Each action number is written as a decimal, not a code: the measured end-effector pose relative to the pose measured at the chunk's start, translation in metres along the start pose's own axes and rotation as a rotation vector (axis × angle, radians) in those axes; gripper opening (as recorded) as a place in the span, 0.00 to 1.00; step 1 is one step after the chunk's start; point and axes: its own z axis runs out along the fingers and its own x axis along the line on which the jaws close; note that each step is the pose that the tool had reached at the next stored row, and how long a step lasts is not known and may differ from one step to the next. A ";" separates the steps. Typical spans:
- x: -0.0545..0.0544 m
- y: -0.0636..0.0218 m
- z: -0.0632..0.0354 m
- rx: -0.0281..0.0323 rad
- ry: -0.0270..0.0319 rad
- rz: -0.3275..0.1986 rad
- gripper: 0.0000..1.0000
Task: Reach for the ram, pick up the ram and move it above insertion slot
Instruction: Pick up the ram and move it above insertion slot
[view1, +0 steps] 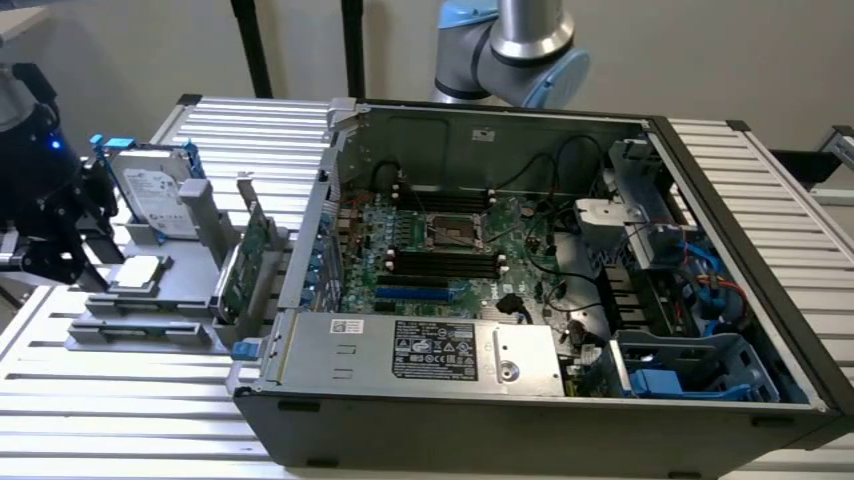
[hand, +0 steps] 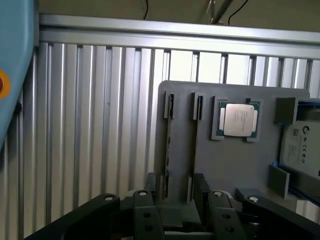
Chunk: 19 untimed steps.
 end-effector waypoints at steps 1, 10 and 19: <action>-0.001 0.0000 0.0018 0.0000 0.0000 0.006 0.42; -0.003 0.0000 0.0182 0.0002 0.0000 0.037 0.42; -0.003 0.0014 0.0346 0.0002 0.0000 0.041 0.42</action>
